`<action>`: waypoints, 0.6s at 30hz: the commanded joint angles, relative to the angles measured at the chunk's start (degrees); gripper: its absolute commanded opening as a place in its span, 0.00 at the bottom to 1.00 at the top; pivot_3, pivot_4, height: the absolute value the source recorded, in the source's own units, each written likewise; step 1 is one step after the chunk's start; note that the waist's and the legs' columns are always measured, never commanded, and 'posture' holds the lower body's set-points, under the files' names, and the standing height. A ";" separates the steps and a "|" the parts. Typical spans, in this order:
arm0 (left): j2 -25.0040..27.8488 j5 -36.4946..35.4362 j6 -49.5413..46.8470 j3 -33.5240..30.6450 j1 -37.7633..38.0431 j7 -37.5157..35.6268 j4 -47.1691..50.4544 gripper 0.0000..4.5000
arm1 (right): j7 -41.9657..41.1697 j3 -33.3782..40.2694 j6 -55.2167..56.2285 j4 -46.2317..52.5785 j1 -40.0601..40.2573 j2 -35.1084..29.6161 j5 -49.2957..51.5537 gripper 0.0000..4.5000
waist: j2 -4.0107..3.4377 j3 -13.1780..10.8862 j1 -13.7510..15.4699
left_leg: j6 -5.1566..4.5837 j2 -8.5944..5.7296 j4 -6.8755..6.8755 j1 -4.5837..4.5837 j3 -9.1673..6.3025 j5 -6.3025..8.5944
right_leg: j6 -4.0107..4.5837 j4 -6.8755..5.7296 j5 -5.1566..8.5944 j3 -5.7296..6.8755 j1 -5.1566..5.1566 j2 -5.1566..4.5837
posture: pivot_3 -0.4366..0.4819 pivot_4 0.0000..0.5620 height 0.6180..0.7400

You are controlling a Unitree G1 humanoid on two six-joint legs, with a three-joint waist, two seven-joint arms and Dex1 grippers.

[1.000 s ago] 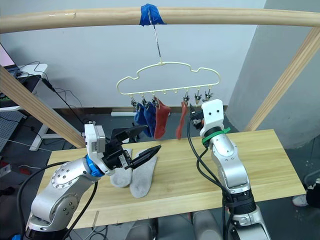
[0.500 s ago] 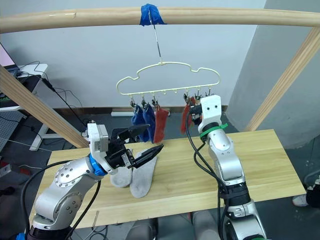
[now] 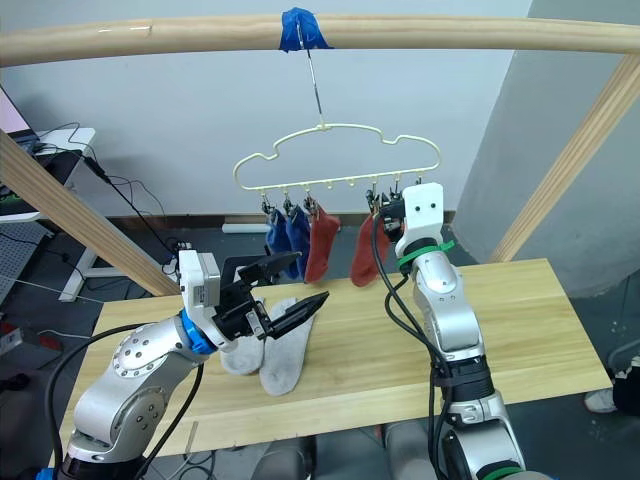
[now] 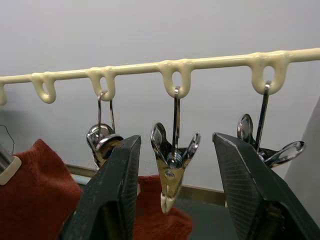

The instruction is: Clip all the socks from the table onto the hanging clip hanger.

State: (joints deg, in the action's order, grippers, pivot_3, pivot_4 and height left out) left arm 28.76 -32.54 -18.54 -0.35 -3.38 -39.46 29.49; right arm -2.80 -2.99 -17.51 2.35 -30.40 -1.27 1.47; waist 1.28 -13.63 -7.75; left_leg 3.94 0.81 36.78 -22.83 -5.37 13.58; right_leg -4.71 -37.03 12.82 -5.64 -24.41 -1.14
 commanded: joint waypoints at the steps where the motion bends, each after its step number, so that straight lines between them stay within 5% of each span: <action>1: -0.42 0.20 1.04 0.07 0.17 -0.20 2.08 1.00 | 0.29 0.56 0.32 1.87 -1.11 0.82 0.69 0.52 | 0.00 0.00 0.00 | 0.00 0.00 0.00 0.00 0.00 0.00 | 0.00 0.00 0.00 0.00 0.00 0.00 | 0.40 0.34 1.00; 18: -0.70 1.22 0.99 0.87 0.35 0.09 2.65 1.00 | 1.00 1.42 -0.01 0.30 -2.87 3.63 1.99 0.52 | 0.00 0.00 -0.02 | 0.00 0.00 0.00 0.00 0.00 0.00 | 0.00 0.00 0.00 0.00 0.00 0.00 | 0.40 0.34 1.00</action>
State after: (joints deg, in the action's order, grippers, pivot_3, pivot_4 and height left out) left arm 28.52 -31.38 -18.53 -0.07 -3.04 -39.40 29.50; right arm -2.30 -2.15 -18.24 1.71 -31.73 1.85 3.22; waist 1.27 -13.63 -7.76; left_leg 3.94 0.81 36.78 -22.83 -5.37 13.58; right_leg -4.71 -37.03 12.82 -5.63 -24.41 -1.14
